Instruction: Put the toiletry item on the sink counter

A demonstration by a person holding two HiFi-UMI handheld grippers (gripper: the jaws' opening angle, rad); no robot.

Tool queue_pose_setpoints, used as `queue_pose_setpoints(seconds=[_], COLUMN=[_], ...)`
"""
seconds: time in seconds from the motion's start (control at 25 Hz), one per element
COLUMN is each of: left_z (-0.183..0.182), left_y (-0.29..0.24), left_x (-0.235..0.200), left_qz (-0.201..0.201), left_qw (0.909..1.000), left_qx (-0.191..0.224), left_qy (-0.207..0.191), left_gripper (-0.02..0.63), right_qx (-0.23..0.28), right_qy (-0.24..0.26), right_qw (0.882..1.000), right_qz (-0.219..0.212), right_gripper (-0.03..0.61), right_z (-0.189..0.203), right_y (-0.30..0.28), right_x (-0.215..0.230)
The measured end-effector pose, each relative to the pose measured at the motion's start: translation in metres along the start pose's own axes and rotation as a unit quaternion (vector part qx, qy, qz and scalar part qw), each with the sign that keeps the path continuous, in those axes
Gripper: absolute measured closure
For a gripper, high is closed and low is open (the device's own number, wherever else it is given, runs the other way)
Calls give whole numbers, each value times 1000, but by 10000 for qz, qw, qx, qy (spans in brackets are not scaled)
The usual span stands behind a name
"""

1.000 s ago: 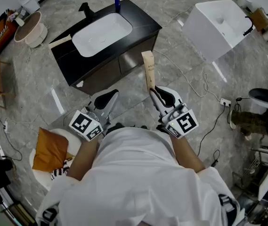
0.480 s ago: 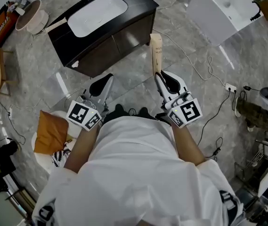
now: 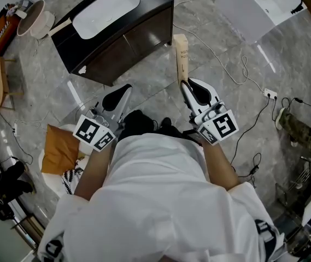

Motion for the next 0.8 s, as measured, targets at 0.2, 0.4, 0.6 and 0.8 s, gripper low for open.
queue_pose_setpoints(seconds=[0.2,0.4,0.6,0.8], left_z=[5,-2,-3,-16], left_y=[-11,-25,-58,-101], left_x=[1,-7,-20,-30], left_qz=[-65,4,212,531], left_qw=[9998,9998,9992,9979], left_qx=[-41,-3,81,182], left_qy=[167,182,315,326], left_gripper=[597,597,597,597], right_qx=[20,186,266,37], right_qy=[-174,-106,-173,-107], right_qw=[9998,9997,9995,9999], right_qz=[30,-129,-33,-11], right_gripper=[535,535,535,535], right_z=[7,3,0,2], right_y=[12,8,8,4], right_x=[12,21,39,69])
Point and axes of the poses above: the fingertips, and each gripper's own axes: y backward along the fingers, x to its right, z out of its underside, the point moved 6 cm from there along y, backward along the fingers, and after that the axes turned 14 degrees about y, right-handed, at the moved point
